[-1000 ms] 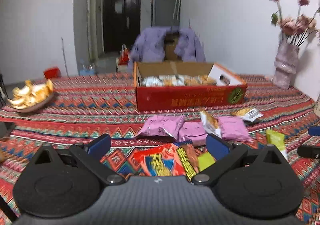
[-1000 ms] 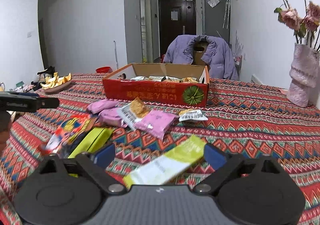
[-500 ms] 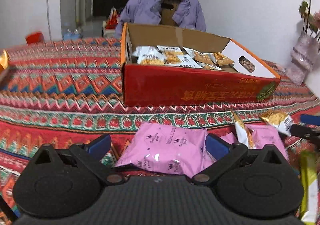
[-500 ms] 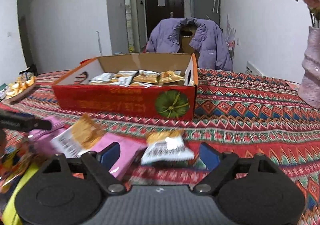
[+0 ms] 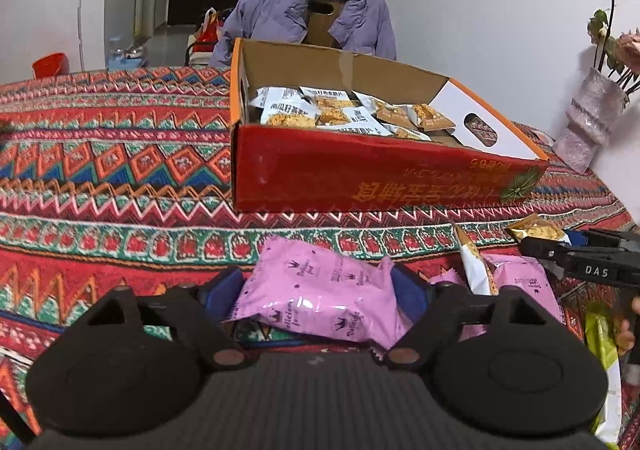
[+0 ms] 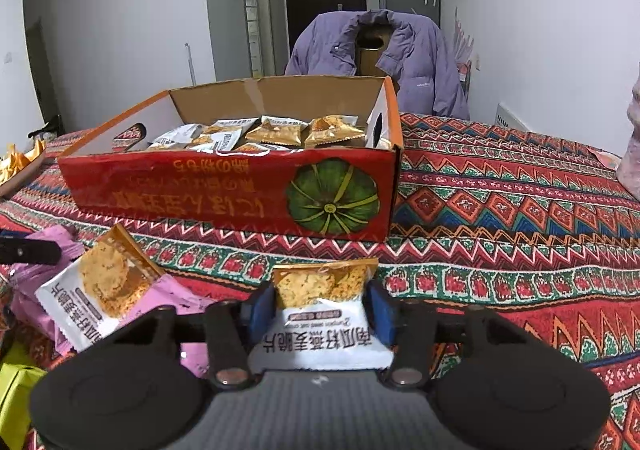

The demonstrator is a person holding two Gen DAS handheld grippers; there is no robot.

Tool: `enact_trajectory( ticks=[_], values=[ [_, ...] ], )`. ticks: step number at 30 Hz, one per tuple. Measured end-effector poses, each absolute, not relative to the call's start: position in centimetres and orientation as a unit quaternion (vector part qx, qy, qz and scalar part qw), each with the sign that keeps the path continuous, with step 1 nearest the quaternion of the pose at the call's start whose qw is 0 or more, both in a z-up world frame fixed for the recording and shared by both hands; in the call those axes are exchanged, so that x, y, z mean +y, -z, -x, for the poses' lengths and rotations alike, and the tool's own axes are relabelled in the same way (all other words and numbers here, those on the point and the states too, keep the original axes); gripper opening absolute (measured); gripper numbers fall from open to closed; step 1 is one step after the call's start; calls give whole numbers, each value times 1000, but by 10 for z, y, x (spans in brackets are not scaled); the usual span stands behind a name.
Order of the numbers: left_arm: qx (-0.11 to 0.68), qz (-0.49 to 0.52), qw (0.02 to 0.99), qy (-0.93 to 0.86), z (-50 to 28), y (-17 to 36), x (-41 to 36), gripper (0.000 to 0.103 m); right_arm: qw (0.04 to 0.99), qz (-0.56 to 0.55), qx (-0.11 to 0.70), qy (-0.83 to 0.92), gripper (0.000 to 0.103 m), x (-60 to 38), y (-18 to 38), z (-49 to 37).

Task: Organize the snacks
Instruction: 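Grasp a pink packet with the left tool while the right tool grasps a crisp packet, then carry both packets into the red box and open both tools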

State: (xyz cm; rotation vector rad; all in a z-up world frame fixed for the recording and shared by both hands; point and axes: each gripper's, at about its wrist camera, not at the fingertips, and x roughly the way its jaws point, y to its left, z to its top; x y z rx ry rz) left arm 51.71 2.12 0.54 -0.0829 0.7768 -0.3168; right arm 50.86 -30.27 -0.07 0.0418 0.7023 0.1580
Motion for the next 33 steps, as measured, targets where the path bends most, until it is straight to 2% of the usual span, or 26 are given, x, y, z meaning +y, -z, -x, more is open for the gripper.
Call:
enact_trajectory(
  ticks=[9, 20, 26, 33],
  values=[
    [337, 56, 928, 147, -468, -45, 29, 75, 946, -37, 312, -75, 42, -308, -24, -468],
    [242, 48, 963, 111, -331, -100, 26, 75, 956, -15, 276, -100, 42, -294, -65, -351],
    [233, 64, 963, 117, -279, -113, 17, 75, 955, -10, 268, -124, 42, -291, -76, -292],
    [229, 64, 961, 138, -254, -116, -7, 75, 955, -4, 263, -138, 42, -294, -75, -255]
  ],
)
